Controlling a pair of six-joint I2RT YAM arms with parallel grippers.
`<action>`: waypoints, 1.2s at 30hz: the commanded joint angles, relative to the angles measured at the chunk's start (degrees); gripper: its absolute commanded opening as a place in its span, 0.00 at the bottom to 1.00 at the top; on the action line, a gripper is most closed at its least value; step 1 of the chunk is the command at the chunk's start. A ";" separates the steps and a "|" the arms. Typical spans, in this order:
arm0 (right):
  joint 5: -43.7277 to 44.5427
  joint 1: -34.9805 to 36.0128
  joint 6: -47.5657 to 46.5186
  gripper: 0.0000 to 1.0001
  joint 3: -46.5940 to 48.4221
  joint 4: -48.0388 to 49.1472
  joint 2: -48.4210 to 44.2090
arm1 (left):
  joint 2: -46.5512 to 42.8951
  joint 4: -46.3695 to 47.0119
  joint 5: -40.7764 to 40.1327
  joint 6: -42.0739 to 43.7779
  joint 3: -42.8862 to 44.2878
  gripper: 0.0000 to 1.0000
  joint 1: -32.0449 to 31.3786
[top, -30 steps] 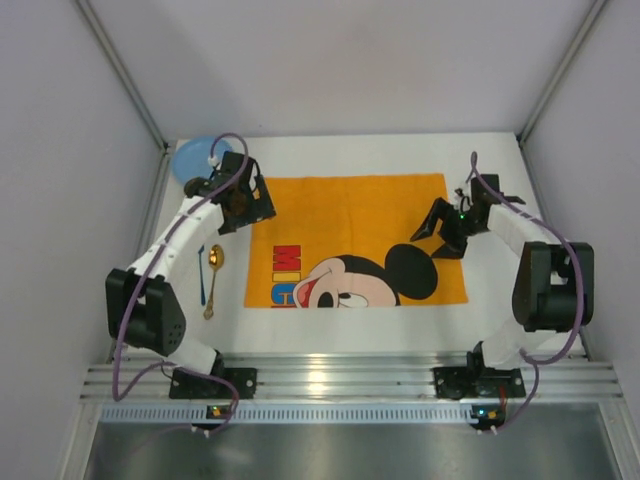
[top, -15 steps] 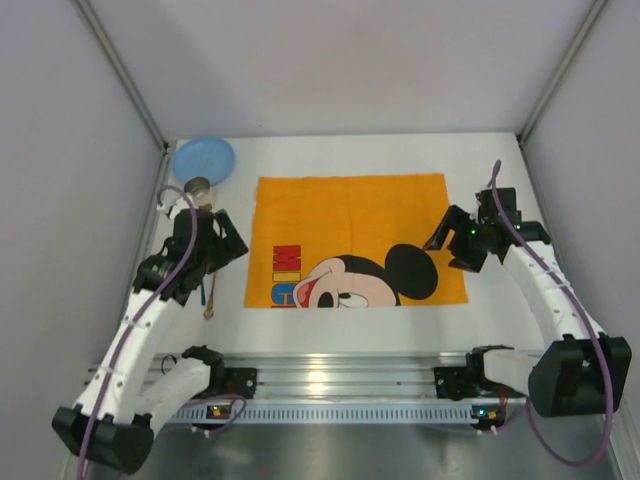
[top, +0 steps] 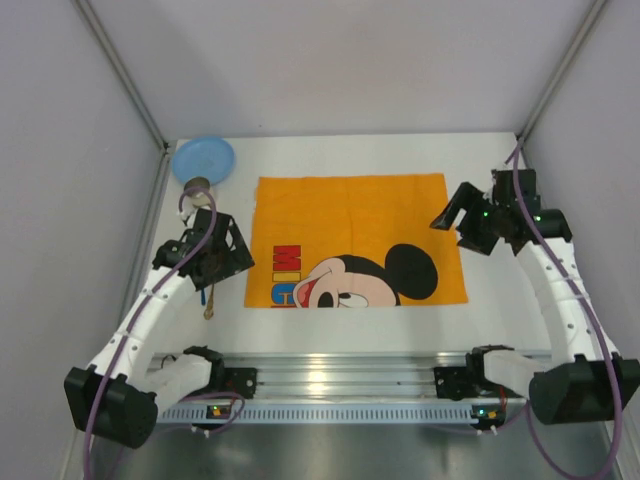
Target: Set the dinner table for one person
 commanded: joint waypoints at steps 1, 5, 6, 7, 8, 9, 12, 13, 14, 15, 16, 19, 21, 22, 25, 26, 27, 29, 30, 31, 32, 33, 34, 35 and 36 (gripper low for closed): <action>8.82 0.45 0.13 0.82 7.50 -5.35 -5.43 | 1.04 -0.73 0.45 1.30 2.43 0.98 0.02; 6.38 -1.04 0.91 0.82 7.78 -5.71 -6.31 | 2.98 -1.61 0.71 2.18 2.34 0.98 0.02; 5.76 -1.22 1.18 0.82 7.86 -5.71 -6.75 | 2.98 -1.53 0.18 2.27 2.25 0.98 0.02; 4.88 -1.22 1.44 0.82 8.56 -5.62 -7.80 | 2.72 -1.27 -0.26 2.88 2.25 0.98 0.02; 3.13 -1.14 1.62 0.82 9.00 -5.53 -8.50 | 2.63 -0.91 -1.13 3.15 2.07 0.98 0.02; 2.68 -1.22 1.97 0.82 9.79 -5.27 -9.12 | 2.20 -0.21 -1.49 3.41 1.99 0.98 0.02; 3.72 0.00 1.97 0.82 11.28 -4.05 -11.85 | 1.05 2.85 -2.02 4.46 0.41 0.98 0.02; 4.69 1.66 1.45 0.82 11.29 -2.99 -13.42 | 0.79 3.65 -2.11 4.81 -0.03 0.98 0.10; 5.65 2.55 1.10 0.81 11.12 -1.68 -14.30 | 0.79 4.01 -2.28 5.08 -0.73 0.99 0.02; 5.49 3.17 0.66 0.81 10.68 1.21 -15.10 | 0.79 4.36 -2.98 4.82 -0.91 0.99 0.02; 4.88 4.22 -0.30 0.80 10.33 2.54 -16.32 | 0.96 4.62 -2.81 4.91 -1.00 0.98 0.02; 1.36 4.49 1.69 0.81 5.42 11.23 -20.62 | 0.26 5.67 -3.86 4.47 -2.31 0.98 0.11; 0.31 3.97 6.25 0.92 1.30 14.23 -22.57 | 0.00 6.56 -4.13 4.55 -2.76 0.99 0.11; -0.83 2.57 11.24 0.99 -0.29 14.85 -23.53 | 0.17 6.99 -4.30 4.99 -2.94 0.99 0.11; -14.42 1.15 16.28 1.00 -6.01 19.41 -22.76 | 2.62 8.14 -4.57 6.13 -3.38 0.99 0.19; -18.99 1.15 16.91 1.00 -7.07 20.73 -22.84 | 3.41 8.75 -4.57 6.48 -3.46 0.99 0.28; -19.21 1.24 17.09 1.00 -8.04 21.09 -23.45 | 4.20 9.11 -4.83 6.84 -3.38 0.99 0.28; -17.20 1.06 14.03 1.00 -7.70 20.31 -26.69 | 6.66 10.07 -5.53 8.07 -3.38 0.98 0.54; -16.41 1.06 12.62 1.00 -6.39 17.87 -27.66 | 8.07 10.34 -5.45 8.51 -3.29 0.99 0.72; -15.70 1.06 10.26 1.00 -5.77 16.37 -28.80 | 8.86 10.69 -5.45 9.47 -3.20 0.99 1.16; -14.74 1.06 9.19 1.00 -5.33 14.79 -29.08 | 9.74 11.04 -5.45 10.00 -3.20 0.99 1.42; -14.47 1.06 7.61 1.00 -4.97 11.90 -29.34 | 11.49 11.65 -6.41 10.61 -3.11 0.99 1.95; -14.46 1.06 7.16 1.00 -5.14 10.83 -29.43 | 12.46 11.74 -6.42 10.71 -3.03 0.99 2.39; -14.29 1.06 6.72 1.00 -5.32 10.03 -29.60 | 13.52 11.75 -7.20 10.53 -3.02 0.99 3.00; -14.03 1.06 6.20 1.00 -5.58 8.72 -29.87 | 15.53 12.01 -7.29 10.62 -3.02 0.99 3.61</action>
